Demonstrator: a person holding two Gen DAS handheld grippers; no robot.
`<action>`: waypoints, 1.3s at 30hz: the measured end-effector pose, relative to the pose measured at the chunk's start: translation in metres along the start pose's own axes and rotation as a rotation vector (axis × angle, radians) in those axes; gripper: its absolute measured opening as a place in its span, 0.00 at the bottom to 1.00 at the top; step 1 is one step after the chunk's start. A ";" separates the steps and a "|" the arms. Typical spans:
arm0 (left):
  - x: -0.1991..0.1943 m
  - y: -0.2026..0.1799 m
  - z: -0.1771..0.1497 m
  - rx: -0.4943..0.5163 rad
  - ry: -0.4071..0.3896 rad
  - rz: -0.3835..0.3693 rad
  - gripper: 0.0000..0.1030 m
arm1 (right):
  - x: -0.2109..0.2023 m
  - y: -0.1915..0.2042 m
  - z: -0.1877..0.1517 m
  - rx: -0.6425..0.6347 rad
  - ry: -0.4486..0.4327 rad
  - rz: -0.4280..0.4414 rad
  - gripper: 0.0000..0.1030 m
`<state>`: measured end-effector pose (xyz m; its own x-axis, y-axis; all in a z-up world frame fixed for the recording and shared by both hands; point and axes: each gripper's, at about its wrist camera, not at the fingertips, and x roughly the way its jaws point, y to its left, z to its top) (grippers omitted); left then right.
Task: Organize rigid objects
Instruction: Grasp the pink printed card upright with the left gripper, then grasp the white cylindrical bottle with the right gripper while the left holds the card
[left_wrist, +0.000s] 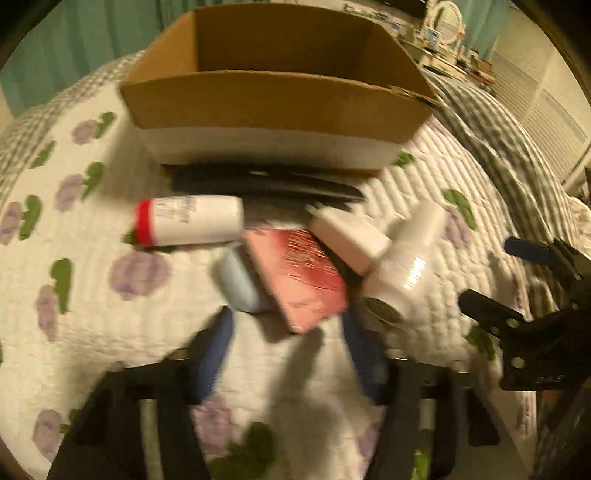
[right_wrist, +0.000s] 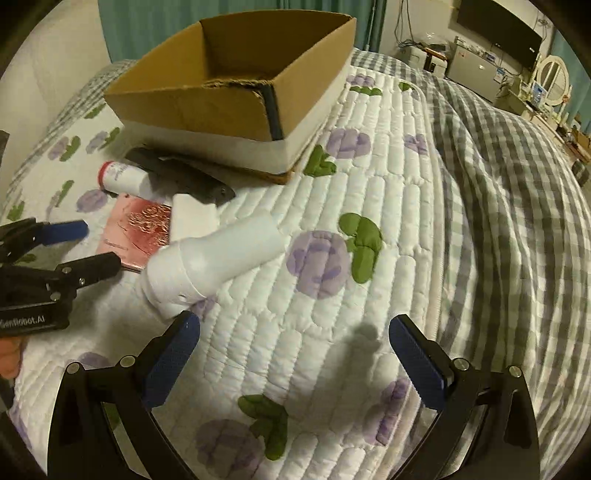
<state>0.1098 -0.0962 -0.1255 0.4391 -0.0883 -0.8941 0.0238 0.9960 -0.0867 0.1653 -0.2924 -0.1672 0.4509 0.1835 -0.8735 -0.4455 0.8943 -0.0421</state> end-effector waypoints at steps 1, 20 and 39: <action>0.000 -0.005 0.000 0.004 0.002 -0.024 0.44 | 0.000 0.001 0.000 0.000 0.000 -0.007 1.00; 0.002 0.008 0.036 -0.111 -0.067 -0.073 0.10 | -0.003 0.002 0.000 -0.012 -0.032 0.009 1.00; -0.054 0.042 0.041 -0.017 -0.233 0.096 0.09 | 0.042 0.040 0.046 0.139 0.069 0.115 0.90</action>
<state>0.1238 -0.0489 -0.0629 0.6338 0.0149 -0.7734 -0.0425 0.9990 -0.0155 0.2021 -0.2305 -0.1837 0.3467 0.2636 -0.9002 -0.3776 0.9177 0.1233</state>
